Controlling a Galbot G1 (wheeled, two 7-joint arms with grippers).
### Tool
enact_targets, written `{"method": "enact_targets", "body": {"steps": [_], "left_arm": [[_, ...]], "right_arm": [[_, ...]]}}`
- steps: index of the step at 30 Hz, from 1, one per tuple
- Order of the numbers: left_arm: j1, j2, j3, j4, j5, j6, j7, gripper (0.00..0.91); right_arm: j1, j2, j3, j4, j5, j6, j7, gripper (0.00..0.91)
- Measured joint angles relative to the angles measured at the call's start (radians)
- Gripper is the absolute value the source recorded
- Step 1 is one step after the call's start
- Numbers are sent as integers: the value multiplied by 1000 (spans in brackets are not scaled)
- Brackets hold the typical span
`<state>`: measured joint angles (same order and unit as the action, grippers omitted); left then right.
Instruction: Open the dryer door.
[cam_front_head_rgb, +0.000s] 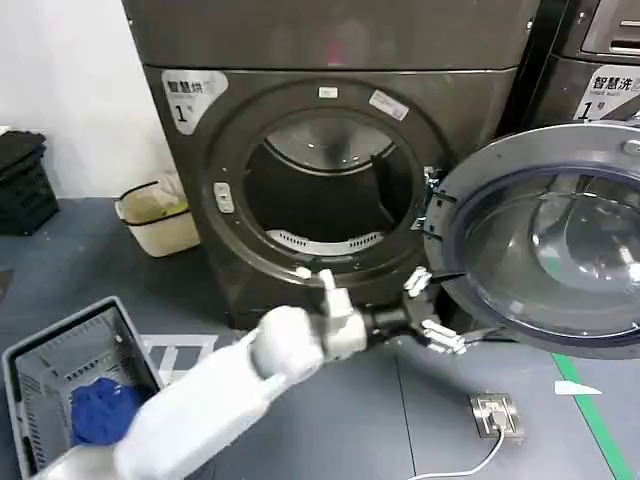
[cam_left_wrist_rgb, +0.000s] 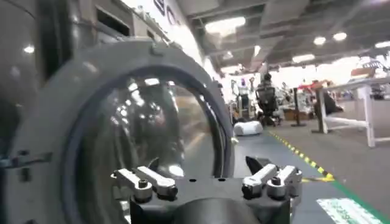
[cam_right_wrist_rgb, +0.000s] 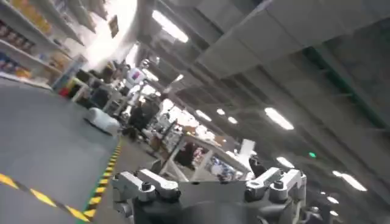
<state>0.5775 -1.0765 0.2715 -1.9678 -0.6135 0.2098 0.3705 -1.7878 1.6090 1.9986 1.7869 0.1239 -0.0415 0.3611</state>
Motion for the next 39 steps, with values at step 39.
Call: {"method": "enact_targets", "body": {"steps": [39], "left_arm": [[709, 469, -833, -367, -729, 527, -1119, 907]], "right_arm": [[39, -28, -259, 85, 105, -24, -88, 907]]}}
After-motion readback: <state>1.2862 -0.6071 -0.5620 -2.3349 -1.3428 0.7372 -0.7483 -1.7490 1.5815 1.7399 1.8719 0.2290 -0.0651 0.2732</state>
